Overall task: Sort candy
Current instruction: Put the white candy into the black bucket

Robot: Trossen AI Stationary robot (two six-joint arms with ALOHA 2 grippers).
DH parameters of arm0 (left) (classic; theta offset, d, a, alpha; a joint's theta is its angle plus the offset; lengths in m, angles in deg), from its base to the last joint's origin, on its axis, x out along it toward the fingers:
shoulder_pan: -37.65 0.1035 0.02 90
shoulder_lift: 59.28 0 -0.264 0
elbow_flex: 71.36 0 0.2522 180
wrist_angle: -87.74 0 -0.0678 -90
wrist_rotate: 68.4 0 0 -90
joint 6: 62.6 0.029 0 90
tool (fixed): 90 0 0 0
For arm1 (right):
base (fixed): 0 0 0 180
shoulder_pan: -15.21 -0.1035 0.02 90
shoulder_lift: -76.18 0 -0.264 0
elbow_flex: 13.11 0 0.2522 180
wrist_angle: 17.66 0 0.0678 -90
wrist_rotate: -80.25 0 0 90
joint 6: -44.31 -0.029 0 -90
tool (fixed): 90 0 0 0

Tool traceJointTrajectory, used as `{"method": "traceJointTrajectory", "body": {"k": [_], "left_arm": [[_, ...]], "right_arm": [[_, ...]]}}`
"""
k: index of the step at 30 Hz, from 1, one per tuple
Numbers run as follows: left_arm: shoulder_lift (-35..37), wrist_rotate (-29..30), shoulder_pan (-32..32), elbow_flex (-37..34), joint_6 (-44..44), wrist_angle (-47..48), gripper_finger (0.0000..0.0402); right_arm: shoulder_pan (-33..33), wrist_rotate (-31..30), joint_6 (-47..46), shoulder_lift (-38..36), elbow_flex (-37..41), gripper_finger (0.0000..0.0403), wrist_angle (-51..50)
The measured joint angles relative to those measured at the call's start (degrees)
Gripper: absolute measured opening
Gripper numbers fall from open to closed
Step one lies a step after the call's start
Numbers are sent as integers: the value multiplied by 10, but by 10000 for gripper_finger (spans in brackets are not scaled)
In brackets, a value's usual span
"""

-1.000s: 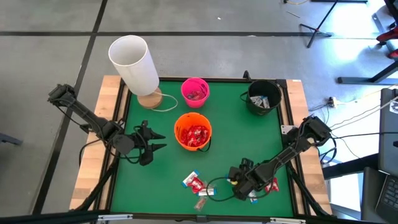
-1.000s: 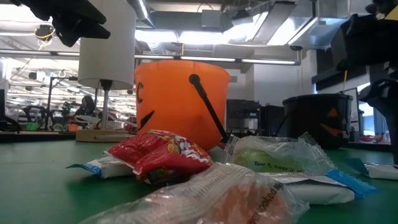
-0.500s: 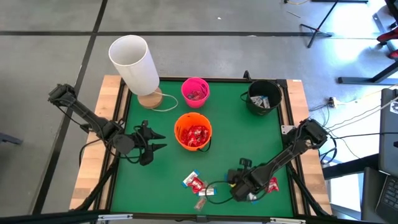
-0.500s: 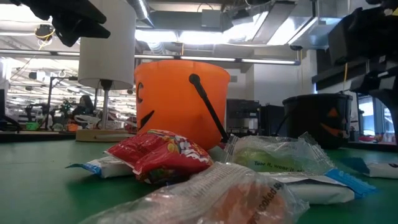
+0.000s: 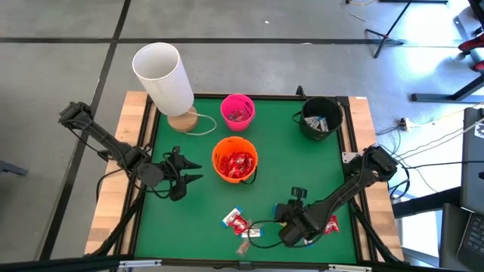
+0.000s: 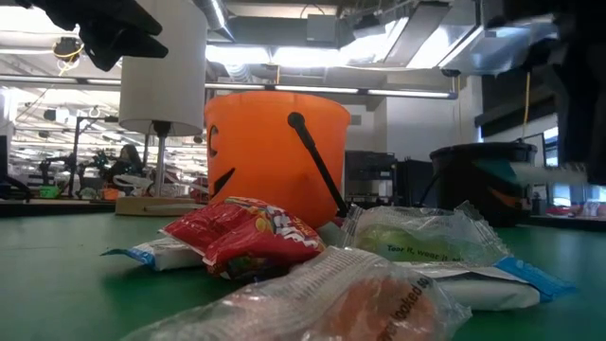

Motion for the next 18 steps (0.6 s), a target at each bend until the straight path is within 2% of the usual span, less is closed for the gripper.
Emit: {"method": "traceJointTrajectory", "body": {"k": [4, 9, 18], "left_arm": [[0, 0, 0, 0, 0, 0, 160], [0, 0, 0, 0, 0, 0, 160], [0, -2, 0, 0, 0, 0, 160]], "right_arm": [[0, -40, -1, -15, -25, 92, -19], [3, -110, -2, -79, -29, 94, -19], [19, -310, 30, -223, -20, 93, -11]]}}
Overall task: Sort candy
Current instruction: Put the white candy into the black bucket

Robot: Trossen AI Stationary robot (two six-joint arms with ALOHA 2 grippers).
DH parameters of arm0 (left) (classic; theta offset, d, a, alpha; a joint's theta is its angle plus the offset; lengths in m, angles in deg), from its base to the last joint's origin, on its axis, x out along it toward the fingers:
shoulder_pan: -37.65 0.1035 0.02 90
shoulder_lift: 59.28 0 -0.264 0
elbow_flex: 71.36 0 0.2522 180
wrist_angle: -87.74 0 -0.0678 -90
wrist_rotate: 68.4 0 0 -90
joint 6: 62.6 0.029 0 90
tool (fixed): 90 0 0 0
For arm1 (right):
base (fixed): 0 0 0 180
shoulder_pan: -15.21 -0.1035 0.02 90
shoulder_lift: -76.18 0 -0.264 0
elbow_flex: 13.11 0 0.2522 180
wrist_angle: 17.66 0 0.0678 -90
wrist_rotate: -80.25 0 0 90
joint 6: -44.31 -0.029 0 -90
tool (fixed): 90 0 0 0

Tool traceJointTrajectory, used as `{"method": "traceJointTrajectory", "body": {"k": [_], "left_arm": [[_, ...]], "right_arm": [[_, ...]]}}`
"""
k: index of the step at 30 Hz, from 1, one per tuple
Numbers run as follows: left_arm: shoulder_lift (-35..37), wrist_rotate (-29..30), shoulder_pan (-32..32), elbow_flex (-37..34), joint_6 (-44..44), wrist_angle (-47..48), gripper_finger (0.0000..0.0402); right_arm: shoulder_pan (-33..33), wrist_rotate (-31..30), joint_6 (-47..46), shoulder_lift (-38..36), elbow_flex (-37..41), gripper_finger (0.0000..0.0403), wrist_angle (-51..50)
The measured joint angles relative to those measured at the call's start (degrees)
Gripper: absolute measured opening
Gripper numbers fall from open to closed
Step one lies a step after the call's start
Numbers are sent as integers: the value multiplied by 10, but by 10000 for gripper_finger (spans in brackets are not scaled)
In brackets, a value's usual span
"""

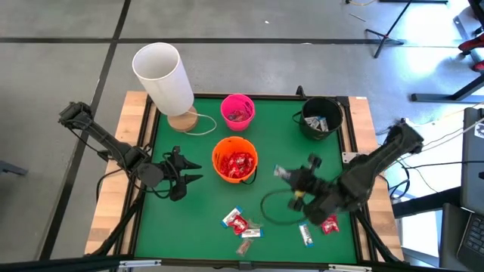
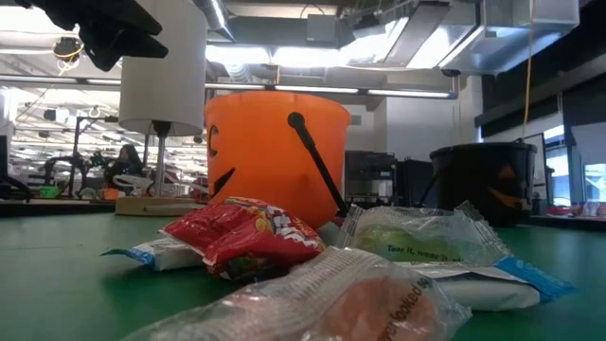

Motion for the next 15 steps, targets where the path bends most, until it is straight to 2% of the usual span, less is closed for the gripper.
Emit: {"method": "traceJointTrajectory", "body": {"k": [3, 11, 15], "left_arm": [[0, 0, 0, 0, 0, 0, 160], [0, 0, 0, 0, 0, 0, 160], [0, 0, 0, 0, 4, 4, 160]], "right_arm": [[27, -31, 32, -48, 36, 93, 51], [150, 32, 133, -157, 236, 92, 247], [235, 31, 150, -238, 318, 92, 276]]}}
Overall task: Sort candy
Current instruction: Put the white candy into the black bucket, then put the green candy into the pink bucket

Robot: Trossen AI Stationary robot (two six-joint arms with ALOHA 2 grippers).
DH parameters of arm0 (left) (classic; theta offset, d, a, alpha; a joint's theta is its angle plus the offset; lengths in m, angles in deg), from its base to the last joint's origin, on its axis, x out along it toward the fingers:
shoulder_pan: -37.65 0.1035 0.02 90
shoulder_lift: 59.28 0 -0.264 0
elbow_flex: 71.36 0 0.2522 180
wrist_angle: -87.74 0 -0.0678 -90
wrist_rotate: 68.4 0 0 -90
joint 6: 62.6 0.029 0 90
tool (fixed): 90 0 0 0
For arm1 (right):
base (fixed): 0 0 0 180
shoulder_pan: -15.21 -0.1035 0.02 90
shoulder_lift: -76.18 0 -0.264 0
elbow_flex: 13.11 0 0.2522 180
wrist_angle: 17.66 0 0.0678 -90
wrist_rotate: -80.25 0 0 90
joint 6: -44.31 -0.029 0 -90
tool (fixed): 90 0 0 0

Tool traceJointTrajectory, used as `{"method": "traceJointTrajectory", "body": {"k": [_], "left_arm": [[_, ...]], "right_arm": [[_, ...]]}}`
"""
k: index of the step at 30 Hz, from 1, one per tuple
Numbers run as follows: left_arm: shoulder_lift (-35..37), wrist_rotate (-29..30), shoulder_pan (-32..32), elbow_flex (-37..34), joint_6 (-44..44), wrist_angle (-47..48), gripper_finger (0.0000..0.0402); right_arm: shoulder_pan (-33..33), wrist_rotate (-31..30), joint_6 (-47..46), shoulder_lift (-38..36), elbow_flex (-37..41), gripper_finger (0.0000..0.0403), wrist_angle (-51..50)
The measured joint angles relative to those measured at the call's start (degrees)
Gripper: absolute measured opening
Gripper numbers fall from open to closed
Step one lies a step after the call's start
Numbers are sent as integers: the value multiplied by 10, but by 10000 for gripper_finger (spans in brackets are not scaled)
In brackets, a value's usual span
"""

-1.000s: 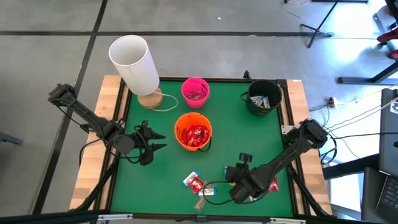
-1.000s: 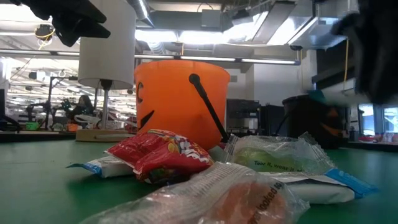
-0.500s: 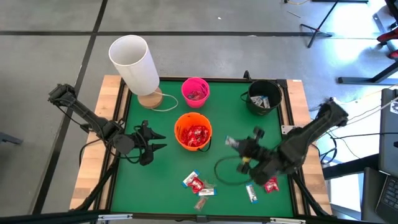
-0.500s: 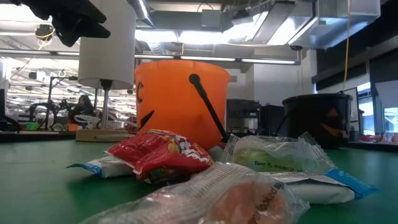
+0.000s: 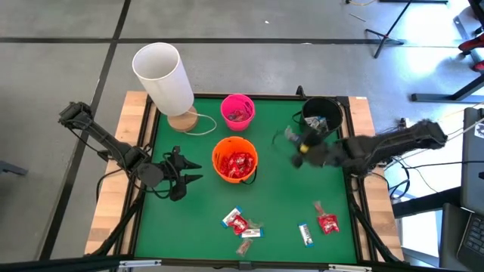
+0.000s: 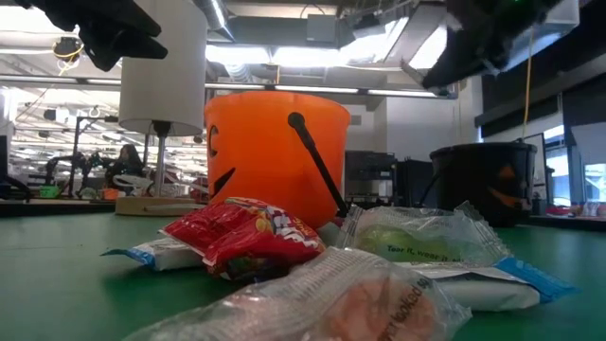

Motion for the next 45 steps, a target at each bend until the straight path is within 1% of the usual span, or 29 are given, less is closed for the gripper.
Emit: {"method": "traceJointTrajectory", "body": {"k": [4, 8, 10, 12, 14, 16, 21, 24, 27, 31, 34, 37, 40, 42, 45], "left_arm": [[0, 0, 0, 0, 0, 0, 160], [0, 5, 0, 0, 0, 1, 160], [0, 8, 0, 0, 0, 0, 160], [0, 8, 0, 0, 0, 1, 160], [0, 8, 0, 0, 0, 1, 160], [0, 8, 0, 0, -1, 1, 160], [0, 8, 0, 0, -3, 1, 160], [0, 8, 0, 0, -3, 1, 160], [0, 8, 0, 0, -3, 1, 160], [0, 9, 0, 0, -4, 1, 160], [0, 9, 0, 0, -4, 1, 160], [0, 9, 0, 0, -4, 1, 160], [0, 9, 0, 0, -4, 1, 160], [0, 9, 0, 0, -5, 0, 160], [0, 9, 0, 0, -5, 0, 160]], "right_arm": [[96, -34, -1, -93, 48, 92, -13], [195, -40, -5, -159, 66, 92, -39], [242, -21, -5, -176, 67, 93, -56], [284, 11, -6, -181, 67, 102, -66], [320, 51, -3, -180, 67, 122, -75], [348, 79, 8, -180, 67, 149, -85], [381, 113, 18, -180, 67, 226, -87], [379, 152, 29, -180, 67, 259, -87], [379, 215, 30, -179, 55, 274, -88], [365, 342, 23, -180, 34, 270, -56], [322, 406, -9, -176, 37, 257, -25], [264, 411, -27, -174, 38, 244, -17], [187, 395, -48, -166, 38, 232, 6], [123, 380, -57, -156, 38, 226, 43], [24, 343, -58, -127, 38, 218, 132]]}}
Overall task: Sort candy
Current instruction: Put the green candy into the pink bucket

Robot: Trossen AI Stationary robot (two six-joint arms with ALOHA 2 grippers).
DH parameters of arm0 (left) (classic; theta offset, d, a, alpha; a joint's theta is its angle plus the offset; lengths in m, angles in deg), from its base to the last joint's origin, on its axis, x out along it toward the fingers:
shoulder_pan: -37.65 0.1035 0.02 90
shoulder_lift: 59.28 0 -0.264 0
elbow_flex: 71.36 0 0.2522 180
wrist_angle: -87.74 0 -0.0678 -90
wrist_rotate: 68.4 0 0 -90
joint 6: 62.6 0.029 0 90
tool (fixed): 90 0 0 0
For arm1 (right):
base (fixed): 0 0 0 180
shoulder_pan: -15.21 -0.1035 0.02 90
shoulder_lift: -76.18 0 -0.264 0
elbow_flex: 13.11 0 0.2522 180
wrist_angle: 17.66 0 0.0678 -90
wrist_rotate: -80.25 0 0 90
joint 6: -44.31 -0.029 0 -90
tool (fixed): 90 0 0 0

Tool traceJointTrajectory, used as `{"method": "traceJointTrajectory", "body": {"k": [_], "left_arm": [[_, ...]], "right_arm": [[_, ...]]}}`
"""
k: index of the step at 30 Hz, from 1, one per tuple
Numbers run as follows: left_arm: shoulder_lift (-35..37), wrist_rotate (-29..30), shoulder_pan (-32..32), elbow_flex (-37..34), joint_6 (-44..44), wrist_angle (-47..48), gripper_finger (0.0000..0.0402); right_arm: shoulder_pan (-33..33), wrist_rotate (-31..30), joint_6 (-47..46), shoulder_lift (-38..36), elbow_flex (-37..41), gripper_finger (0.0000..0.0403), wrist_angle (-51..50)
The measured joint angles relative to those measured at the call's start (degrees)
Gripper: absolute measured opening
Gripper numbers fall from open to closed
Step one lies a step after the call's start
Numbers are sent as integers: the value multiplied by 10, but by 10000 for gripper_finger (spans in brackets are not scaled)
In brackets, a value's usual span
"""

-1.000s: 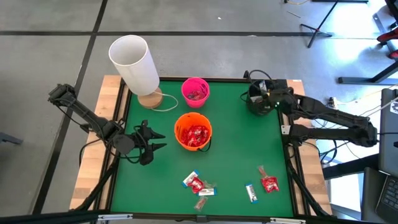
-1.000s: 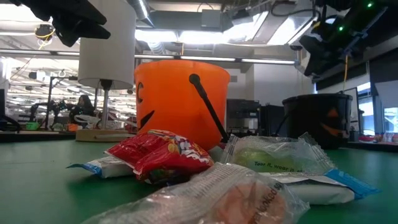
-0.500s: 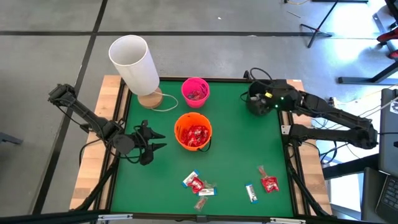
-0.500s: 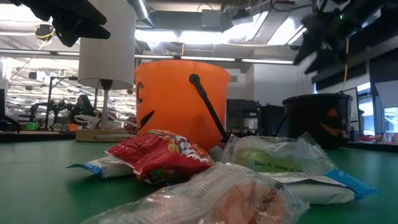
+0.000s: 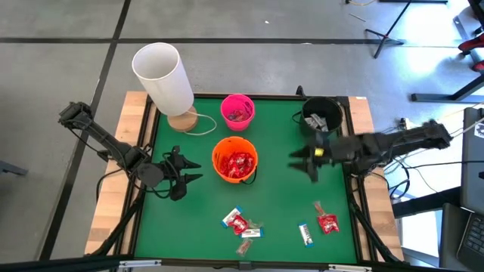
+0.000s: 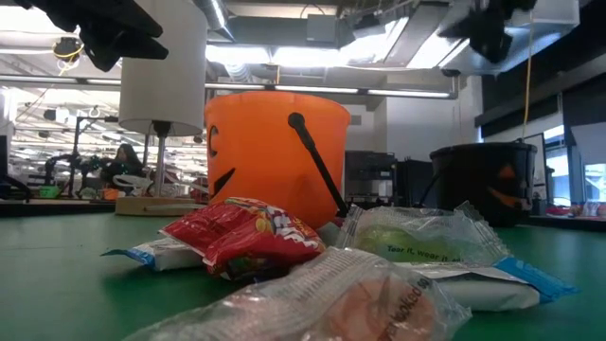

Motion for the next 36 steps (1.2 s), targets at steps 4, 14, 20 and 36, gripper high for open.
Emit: {"method": "traceJointTrajectory", "body": {"k": [4, 14, 20, 36], "left_arm": [[0, 0, 0, 0, 0, 0, 160], [0, 0, 0, 0, 0, 0, 160], [0, 0, 0, 0, -5, 0, 160], [0, -2, 0, 0, -15, -4, 160]], "right_arm": [[-95, -36, 23, 76, 0, 214, 97], [-192, -43, 88, 379, -9, 214, 291], [-223, -35, 110, 526, -98, 214, 281], [-249, -79, 84, 622, -189, 135, 108]]}}
